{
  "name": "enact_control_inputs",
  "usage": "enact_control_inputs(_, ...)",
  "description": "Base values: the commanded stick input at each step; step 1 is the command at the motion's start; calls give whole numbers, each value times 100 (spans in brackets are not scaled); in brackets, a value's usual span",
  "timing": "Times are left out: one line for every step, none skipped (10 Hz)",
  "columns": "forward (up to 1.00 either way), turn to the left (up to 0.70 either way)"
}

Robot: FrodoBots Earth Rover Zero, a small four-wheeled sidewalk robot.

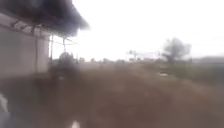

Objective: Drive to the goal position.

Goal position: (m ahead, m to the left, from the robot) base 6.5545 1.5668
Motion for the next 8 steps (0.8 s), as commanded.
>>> enact_control_inputs(70,0)
enact_control_inputs(70,0)
enact_control_inputs(70,0)
enact_control_inputs(70,0)
enact_control_inputs(70,0)
enact_control_inputs(70,0)
enact_control_inputs(70,0)
enact_control_inputs(70,0)
